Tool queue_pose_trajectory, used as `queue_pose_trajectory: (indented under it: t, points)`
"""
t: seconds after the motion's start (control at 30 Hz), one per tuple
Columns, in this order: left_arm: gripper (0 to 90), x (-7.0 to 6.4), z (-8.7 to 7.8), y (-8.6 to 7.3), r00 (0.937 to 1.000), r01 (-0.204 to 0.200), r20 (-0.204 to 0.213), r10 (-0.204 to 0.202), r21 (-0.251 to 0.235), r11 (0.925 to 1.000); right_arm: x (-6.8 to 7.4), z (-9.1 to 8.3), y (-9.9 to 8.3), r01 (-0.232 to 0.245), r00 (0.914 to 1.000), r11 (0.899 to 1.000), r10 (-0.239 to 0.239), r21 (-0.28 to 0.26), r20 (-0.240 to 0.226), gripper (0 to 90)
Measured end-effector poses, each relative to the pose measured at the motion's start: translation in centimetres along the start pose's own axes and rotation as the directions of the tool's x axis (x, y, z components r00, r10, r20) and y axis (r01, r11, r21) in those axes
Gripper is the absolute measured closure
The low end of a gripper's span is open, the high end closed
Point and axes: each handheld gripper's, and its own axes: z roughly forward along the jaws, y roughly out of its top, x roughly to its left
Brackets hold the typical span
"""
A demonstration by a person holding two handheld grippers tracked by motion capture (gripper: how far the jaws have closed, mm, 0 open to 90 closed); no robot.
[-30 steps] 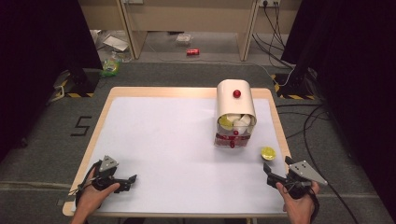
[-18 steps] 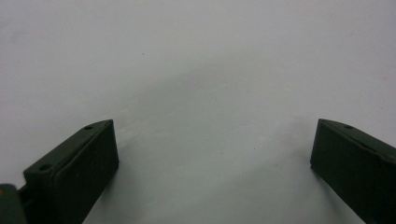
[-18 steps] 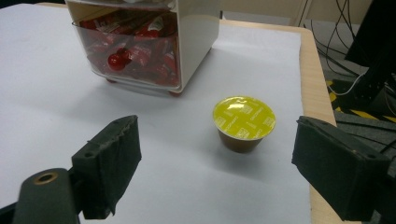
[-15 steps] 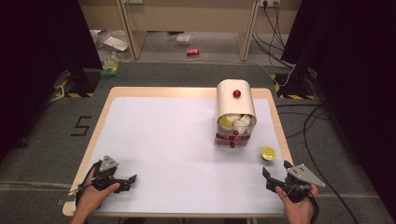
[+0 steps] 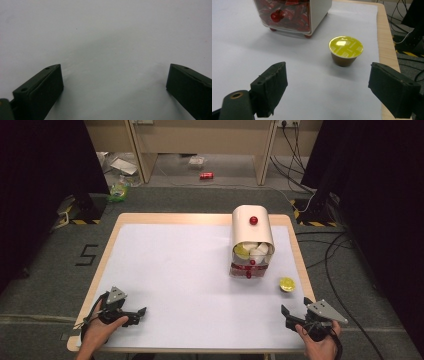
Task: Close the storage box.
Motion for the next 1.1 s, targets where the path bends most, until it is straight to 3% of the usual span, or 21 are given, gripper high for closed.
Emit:
queue_pose_trajectory:
  t: [0.67,1.1]
  points:
    - [0.3,0.0,0.0,0.0,1.0,0.0,0.0,0.0,0.0,1.0,-0.2,0.4,-1.5,0.014,0.9992,0.992,-0.009,0.125,-0.038,15.8]
    - [0.3,0.0,0.0,0.0,1.0,0.0,0.0,0.0,0.0,1.0,0.0,0.1,-1.8,0.021,0.9991,0.99,-0.016,0.14,-0.041,15.8]
